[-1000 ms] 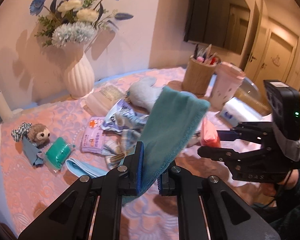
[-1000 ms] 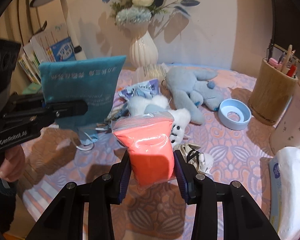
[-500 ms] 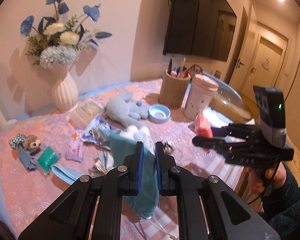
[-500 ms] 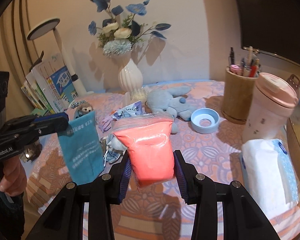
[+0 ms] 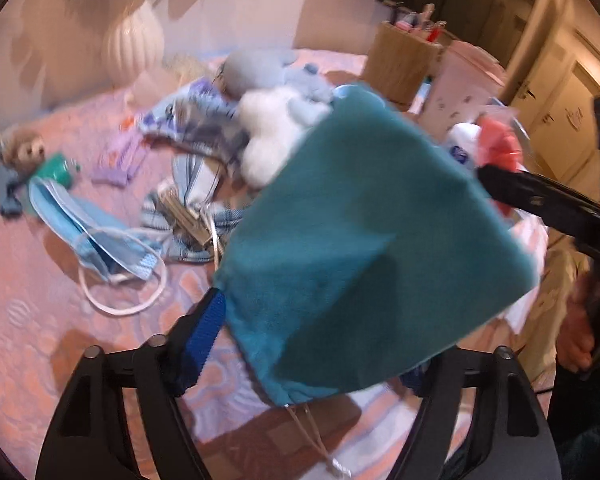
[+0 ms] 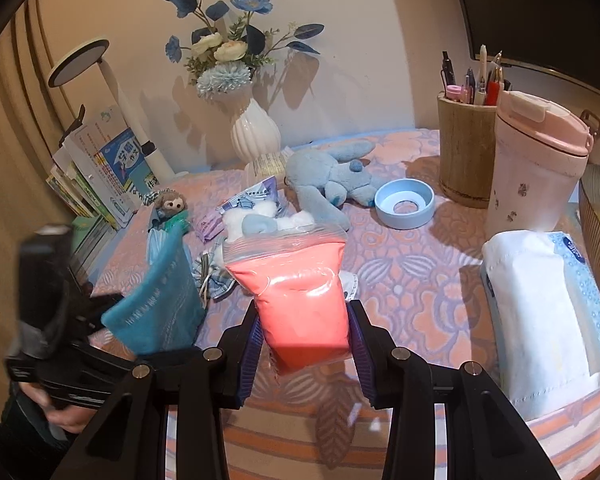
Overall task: Organize books
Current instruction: 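Carry the teal pouch and orange bag with both tools to the amber glass plate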
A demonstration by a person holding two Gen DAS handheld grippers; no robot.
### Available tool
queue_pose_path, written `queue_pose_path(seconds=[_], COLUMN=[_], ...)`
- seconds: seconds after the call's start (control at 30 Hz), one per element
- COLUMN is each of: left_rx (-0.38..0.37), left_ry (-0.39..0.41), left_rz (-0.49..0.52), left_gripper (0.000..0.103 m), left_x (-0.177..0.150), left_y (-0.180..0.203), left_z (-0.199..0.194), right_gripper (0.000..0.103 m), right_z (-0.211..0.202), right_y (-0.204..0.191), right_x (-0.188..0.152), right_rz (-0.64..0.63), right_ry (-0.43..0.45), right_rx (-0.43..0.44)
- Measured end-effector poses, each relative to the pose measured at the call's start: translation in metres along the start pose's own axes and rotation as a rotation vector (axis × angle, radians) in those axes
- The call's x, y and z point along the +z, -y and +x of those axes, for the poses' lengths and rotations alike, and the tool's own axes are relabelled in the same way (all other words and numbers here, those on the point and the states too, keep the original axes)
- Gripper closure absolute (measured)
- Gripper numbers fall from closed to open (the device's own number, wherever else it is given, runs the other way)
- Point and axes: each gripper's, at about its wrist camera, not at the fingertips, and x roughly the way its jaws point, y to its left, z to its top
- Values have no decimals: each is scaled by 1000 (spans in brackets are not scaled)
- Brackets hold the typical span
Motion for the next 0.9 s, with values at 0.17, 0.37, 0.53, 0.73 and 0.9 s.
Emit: queue_pose_path(seconds=[0.17, 0.37, 0.53, 0.73, 0.9], left_rx=[-23, -65, -147, -203, -212], left_ry=[28, 83, 145, 224, 258], left_rz=[-22, -52, -53, -38, 14], left_gripper=[87, 95, 95, 95, 95], left_x=[1, 1, 14, 37, 58], left_y=[-4, 3, 18, 29, 55], left_z=[-5, -30, -58, -87, -98], right_gripper=[63, 63, 63, 63, 63], right_z=[3, 2, -24, -59, -80], right_y=[8, 13, 19, 32, 46], right_x=[1, 1, 7, 14, 13], right_rz=[16, 34, 43, 70, 98], right_ry=[-2, 3, 61, 136, 174], right_rx=[-3, 0, -9, -38, -62])
